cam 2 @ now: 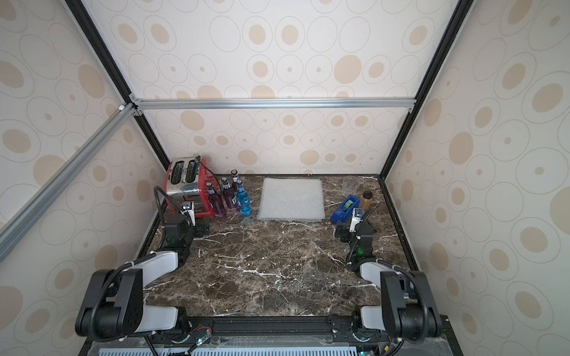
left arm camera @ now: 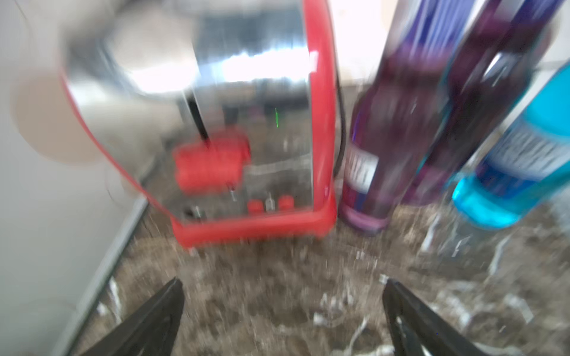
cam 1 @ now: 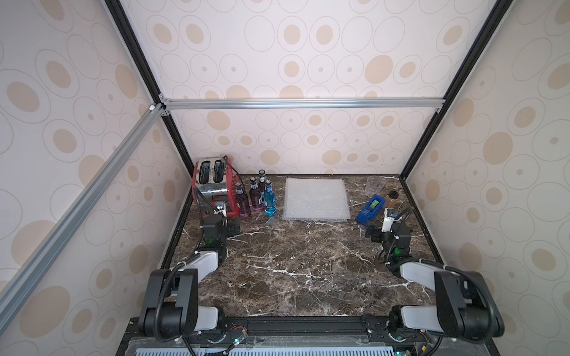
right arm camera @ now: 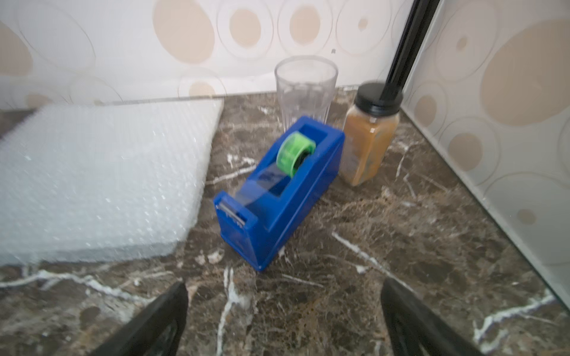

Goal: Wrap wine bottles in bubble wrap
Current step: Move the bubble wrap to the center of the board.

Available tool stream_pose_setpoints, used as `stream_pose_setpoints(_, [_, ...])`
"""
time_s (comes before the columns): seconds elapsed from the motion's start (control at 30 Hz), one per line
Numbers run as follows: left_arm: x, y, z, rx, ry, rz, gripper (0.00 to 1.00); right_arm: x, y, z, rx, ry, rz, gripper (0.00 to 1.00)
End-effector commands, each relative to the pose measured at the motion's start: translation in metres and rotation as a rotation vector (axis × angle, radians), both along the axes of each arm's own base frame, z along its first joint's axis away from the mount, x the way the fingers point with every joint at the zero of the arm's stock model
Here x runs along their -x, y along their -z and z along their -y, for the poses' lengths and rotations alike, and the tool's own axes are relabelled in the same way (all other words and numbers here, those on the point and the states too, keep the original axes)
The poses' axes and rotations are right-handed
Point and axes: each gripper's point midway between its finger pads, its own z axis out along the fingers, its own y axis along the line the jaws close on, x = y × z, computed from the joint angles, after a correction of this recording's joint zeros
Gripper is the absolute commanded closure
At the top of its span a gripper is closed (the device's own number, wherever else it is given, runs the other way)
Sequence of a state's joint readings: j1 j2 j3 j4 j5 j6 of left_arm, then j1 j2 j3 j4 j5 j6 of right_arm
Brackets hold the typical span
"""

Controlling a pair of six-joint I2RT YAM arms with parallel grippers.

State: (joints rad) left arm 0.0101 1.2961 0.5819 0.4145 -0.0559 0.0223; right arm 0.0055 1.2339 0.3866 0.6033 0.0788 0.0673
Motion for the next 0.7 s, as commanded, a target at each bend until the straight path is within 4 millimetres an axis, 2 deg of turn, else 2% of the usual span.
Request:
stream_pose_setpoints(0.0, [0.006,-0.055,0.007,-0.019,0.046,0.018,0.01,0.011,-0.019,-0.004,-0.064,0.006,-0.066,0.02])
stream_pose_setpoints(0.1, [0.012,-0.154,0.007,-0.025,0.044,0.246,0.01,0.017,-0.042,-0.009,-0.147,0.011,-0.107,0.02])
stream_pose_setpoints(0.13, [0.019,-0.179,0.008,-0.026,0.046,0.287,0.01,0.017,-0.053,-0.009,-0.195,0.034,-0.126,0.06])
stream_pose_setpoints(0.17, [0.059,-0.091,0.038,0.021,0.232,-0.131,0.01,0.018,-0.058,-0.010,-0.229,0.048,-0.153,0.09])
stream_pose_setpoints(0.23, [0.076,-0.103,0.051,0.048,0.299,-0.139,0.01,0.013,-0.072,-0.016,-0.291,0.047,-0.219,0.16])
stream_pose_setpoints(0.33, [0.081,-0.111,0.051,0.043,0.299,-0.110,0.01,0.000,-0.078,-0.028,-0.352,0.039,-0.349,0.23])
stream_pose_setpoints(0.4, [0.086,-0.096,0.048,0.048,0.291,-0.135,0.01,-0.011,-0.075,-0.041,-0.359,0.016,-0.456,0.25])
stream_pose_setpoints(0.43, [0.093,-0.083,0.058,0.123,0.331,-0.163,0.01,-0.018,-0.074,-0.048,-0.344,0.003,-0.501,0.26])
stream_pose_setpoints(0.5, [0.095,-0.067,0.062,0.140,0.357,-0.185,0.00,-0.031,-0.071,-0.062,-0.308,-0.026,-0.561,0.26])
stream_pose_setpoints(0.57, [0.097,-0.054,0.064,0.137,0.373,-0.208,0.01,-0.044,-0.056,-0.075,-0.293,-0.049,-0.630,0.26])
stream_pose_setpoints(0.67, [0.099,-0.038,0.072,0.147,0.421,-0.215,0.01,-0.067,-0.031,-0.090,-0.310,-0.087,-0.730,0.32])
